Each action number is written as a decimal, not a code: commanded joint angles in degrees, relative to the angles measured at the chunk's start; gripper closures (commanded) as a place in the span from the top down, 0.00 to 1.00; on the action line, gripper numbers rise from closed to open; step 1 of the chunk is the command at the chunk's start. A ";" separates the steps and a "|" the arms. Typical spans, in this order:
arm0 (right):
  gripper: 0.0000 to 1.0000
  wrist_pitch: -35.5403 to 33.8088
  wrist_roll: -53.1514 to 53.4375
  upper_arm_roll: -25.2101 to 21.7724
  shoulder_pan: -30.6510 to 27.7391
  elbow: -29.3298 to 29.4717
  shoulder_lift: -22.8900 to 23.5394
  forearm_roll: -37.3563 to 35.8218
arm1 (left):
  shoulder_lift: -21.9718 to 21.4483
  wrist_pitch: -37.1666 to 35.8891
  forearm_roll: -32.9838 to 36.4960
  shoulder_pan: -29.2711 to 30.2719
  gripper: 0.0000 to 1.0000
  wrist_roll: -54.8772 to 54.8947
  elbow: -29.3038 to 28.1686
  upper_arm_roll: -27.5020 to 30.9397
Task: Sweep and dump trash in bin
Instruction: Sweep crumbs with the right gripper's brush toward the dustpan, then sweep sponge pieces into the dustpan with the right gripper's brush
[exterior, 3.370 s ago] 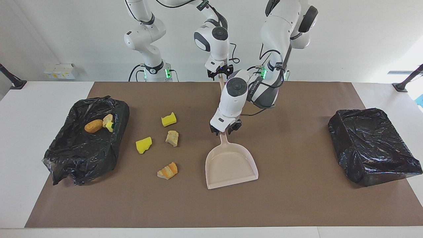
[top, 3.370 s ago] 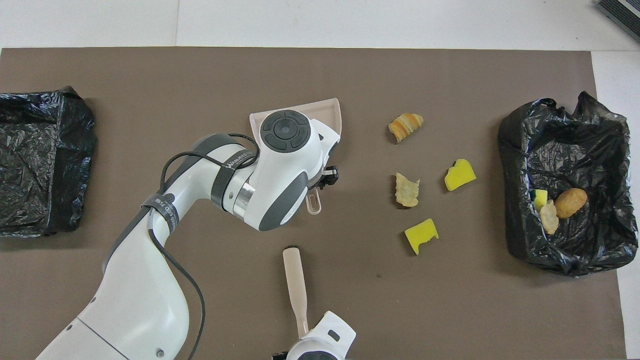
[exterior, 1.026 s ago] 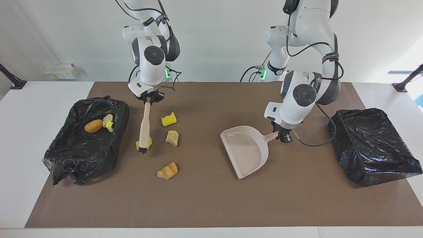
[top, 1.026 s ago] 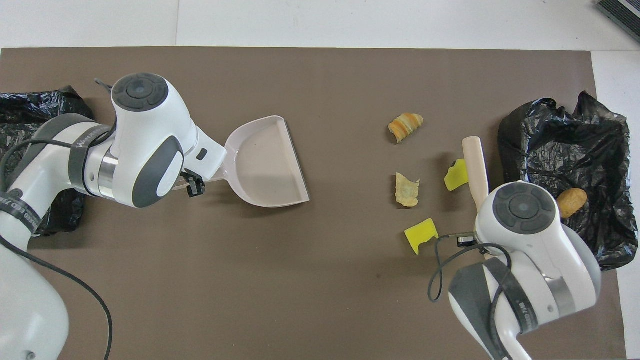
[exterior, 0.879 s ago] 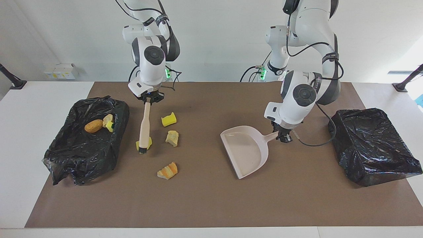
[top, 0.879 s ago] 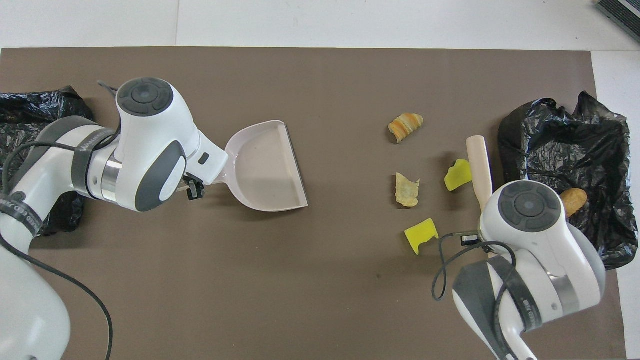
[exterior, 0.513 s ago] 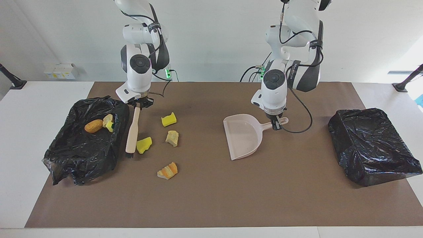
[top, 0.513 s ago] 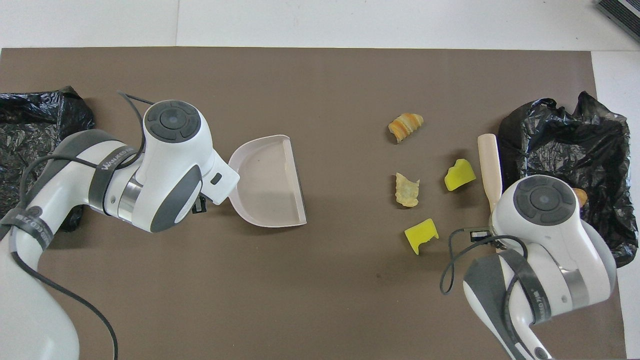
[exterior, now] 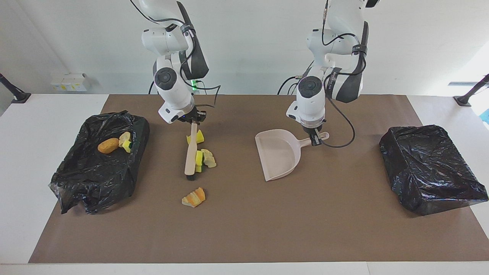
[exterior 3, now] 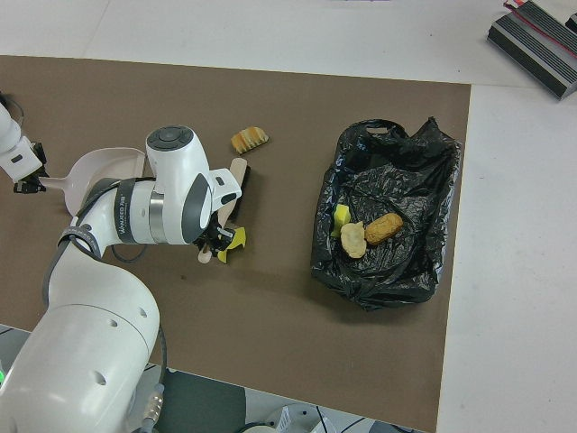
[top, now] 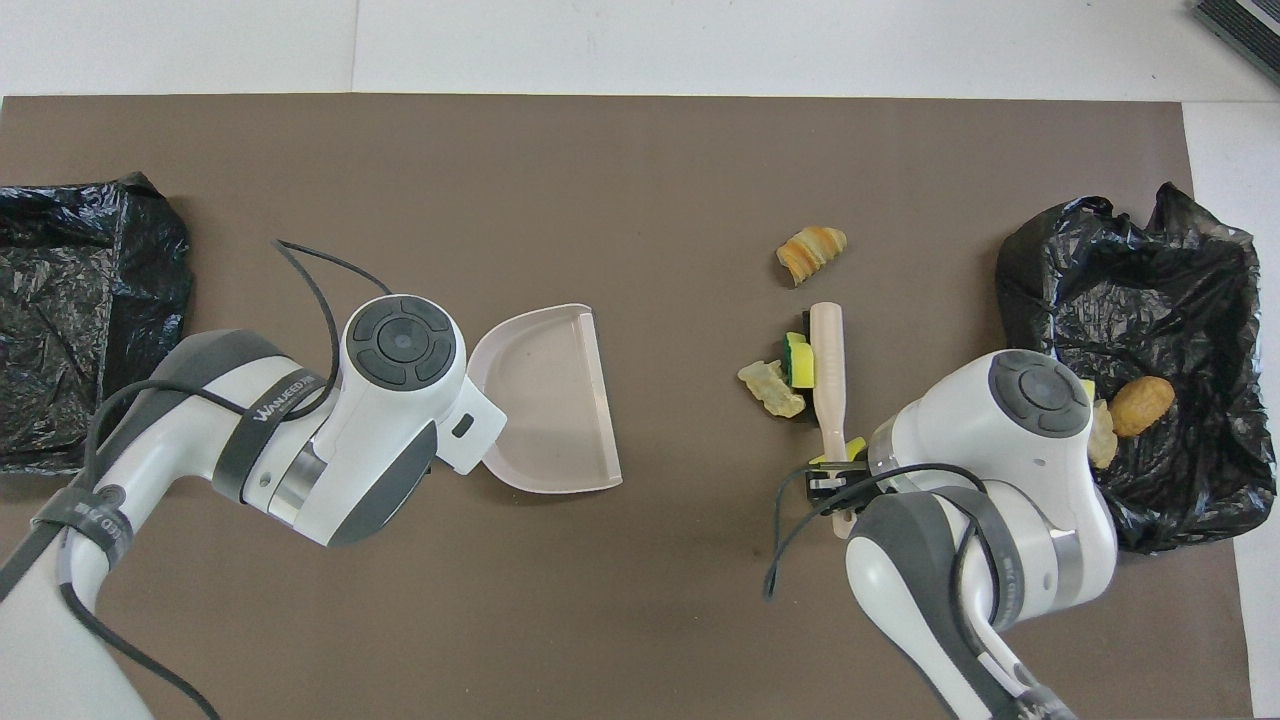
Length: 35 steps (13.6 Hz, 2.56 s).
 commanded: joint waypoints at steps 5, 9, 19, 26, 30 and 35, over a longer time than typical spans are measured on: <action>0.00 -6.60 7.54 -0.63 4.47 8.47 1.00 -1.91 | -2.57 2.11 0.85 -0.81 0.00 -1.73 -3.97 0.35; 0.00 -15.92 14.56 -0.37 4.37 6.63 -3.14 -20.64 | -2.58 2.38 0.59 -0.81 0.00 -3.74 -4.06 0.35; 0.00 -4.10 10.65 -0.10 4.03 -7.53 -7.46 -9.46 | -2.93 2.29 0.50 -2.39 0.00 -6.74 -5.29 0.17; 0.00 3.73 9.39 -0.01 6.56 -2.61 -3.15 12.63 | -3.02 2.47 0.50 -2.39 0.00 -6.74 -5.47 0.17; 0.00 1.82 12.37 -0.01 8.68 2.83 -0.52 12.57 | -3.10 2.47 0.50 -2.92 0.00 -6.30 -5.82 0.17; 0.00 -15.04 16.95 0.07 9.21 12.94 0.01 -11.11 | -3.72 2.47 0.50 -4.59 0.00 -7.00 -6.00 0.17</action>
